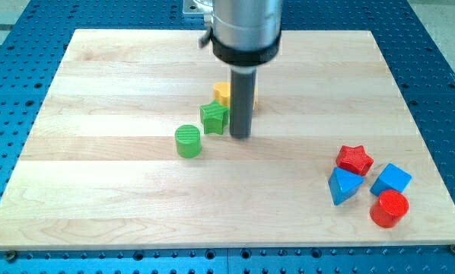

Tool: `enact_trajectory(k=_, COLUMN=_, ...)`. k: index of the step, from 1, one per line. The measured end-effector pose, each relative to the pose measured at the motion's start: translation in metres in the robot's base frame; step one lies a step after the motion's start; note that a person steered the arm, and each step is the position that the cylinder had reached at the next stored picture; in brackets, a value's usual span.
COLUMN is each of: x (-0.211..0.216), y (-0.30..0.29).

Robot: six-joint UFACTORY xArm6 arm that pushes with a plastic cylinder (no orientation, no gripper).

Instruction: Put the green circle to the left of the green star

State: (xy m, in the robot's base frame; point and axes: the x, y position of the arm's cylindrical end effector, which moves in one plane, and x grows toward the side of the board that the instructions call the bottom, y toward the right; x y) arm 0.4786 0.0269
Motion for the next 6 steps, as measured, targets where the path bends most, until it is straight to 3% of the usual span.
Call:
enact_trajectory(k=1, x=0.063, y=-0.046)
enact_trajectory(k=3, x=0.011, y=-0.065)
enact_trajectory(k=5, x=0.03, y=-0.106)
enact_trajectory(k=6, x=-0.007, y=-0.098)
